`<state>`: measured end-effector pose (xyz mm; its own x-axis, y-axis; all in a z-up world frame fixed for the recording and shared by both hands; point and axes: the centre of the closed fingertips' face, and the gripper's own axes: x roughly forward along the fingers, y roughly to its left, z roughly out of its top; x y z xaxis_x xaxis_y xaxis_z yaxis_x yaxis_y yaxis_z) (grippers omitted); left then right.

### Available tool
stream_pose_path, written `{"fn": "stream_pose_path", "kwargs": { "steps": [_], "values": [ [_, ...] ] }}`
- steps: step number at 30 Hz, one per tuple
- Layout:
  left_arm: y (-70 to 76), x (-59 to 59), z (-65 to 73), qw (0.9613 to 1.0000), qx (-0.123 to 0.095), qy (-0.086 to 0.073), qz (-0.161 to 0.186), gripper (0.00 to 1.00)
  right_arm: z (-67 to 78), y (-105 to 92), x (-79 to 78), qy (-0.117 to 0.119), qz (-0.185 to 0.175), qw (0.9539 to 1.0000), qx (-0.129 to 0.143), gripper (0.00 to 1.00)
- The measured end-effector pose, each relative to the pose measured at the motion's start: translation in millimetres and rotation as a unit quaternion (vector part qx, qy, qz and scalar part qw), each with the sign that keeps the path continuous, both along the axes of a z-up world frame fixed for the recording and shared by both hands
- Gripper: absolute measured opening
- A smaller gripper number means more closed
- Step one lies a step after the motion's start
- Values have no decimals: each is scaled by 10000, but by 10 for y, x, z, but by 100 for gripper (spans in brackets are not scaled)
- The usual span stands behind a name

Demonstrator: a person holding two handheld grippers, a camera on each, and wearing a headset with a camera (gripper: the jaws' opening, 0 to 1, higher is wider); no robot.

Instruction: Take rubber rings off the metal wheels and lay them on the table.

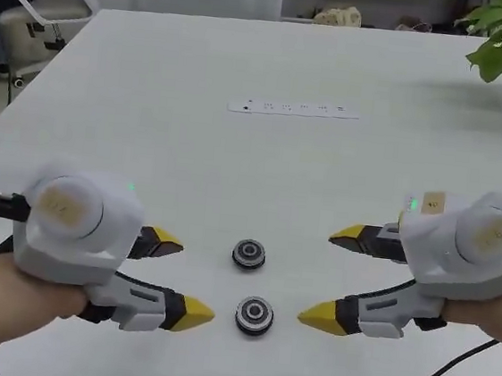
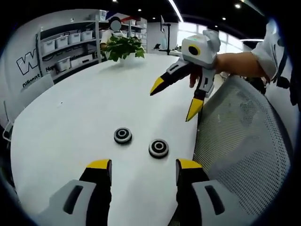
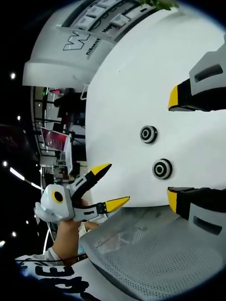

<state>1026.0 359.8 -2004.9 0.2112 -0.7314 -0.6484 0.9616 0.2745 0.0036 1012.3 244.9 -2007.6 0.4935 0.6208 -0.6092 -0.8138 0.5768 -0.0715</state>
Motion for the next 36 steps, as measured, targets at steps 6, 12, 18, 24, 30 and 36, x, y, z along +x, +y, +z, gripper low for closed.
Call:
{"fn": "stream_pose_path", "kwargs": {
  "steps": [6,12,18,24,30,36],
  "values": [
    [-18,-5,-52,9999,44,93,-20,51,-39,3,10,79,-13,10000,60,62],
    [-77,-13,-83,9998,79,127,-103,49,-61,3,22,139,-25,9998,113,60],
    [-150,-26,-85,9997,72,141,-198,47,-92,21,31,180,14,9998,104,59],
    [-214,-29,-60,9994,-27,102,-320,44,-107,60,37,208,95,9997,110,59],
    [-247,-33,-113,9991,16,192,-383,44,-120,100,83,231,156,9996,93,57],
    [-289,-31,-134,9988,3,249,-412,43,-132,141,107,250,215,9994,98,56]
  ]
}}
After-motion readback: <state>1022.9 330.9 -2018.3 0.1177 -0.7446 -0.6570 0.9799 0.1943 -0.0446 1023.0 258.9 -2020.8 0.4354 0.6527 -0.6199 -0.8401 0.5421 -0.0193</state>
